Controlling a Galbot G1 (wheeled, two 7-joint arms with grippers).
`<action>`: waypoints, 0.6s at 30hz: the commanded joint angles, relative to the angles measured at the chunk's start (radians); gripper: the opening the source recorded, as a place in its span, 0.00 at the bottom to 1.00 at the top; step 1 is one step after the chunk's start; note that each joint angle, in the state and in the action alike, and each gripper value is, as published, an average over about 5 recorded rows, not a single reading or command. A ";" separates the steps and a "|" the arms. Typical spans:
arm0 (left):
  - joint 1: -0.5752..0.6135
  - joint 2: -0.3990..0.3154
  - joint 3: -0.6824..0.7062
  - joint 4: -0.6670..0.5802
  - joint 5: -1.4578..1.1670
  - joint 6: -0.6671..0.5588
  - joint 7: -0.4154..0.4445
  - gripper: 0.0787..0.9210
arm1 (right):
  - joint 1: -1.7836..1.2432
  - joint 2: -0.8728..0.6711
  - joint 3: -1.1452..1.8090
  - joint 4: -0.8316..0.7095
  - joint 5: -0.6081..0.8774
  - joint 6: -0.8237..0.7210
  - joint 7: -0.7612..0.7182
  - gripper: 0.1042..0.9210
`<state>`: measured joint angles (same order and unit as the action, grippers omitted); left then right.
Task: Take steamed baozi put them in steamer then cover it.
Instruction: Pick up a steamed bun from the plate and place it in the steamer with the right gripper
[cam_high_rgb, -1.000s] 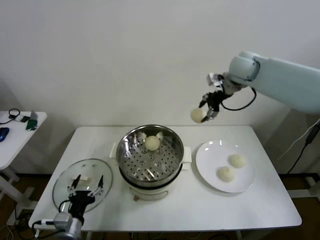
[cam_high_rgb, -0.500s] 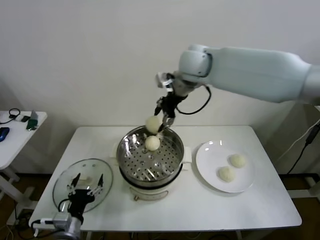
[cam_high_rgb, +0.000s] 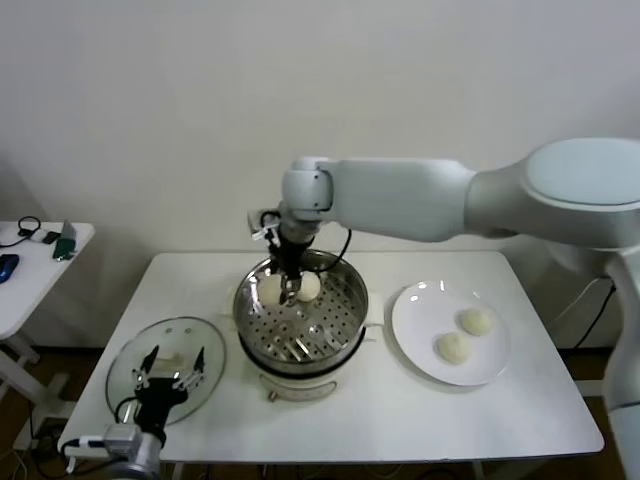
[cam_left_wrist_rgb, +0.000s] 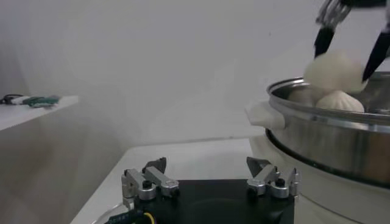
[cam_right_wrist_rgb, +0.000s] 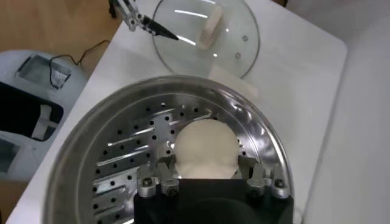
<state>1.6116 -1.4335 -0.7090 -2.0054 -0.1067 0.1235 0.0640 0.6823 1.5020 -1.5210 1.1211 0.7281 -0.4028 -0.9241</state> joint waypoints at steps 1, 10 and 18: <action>0.000 -0.002 0.001 0.004 0.001 0.000 0.000 0.88 | -0.108 0.100 -0.009 -0.096 -0.098 -0.003 0.014 0.71; 0.001 -0.004 0.001 0.007 0.002 -0.002 0.000 0.88 | -0.119 0.089 -0.006 -0.093 -0.128 0.017 0.028 0.73; -0.003 -0.004 0.003 0.005 0.006 0.003 0.000 0.88 | 0.058 -0.054 0.025 -0.005 -0.079 0.105 -0.082 0.87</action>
<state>1.6098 -1.4376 -0.7082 -1.9985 -0.1043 0.1232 0.0636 0.6220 1.5374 -1.5142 1.0736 0.6388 -0.3643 -0.9226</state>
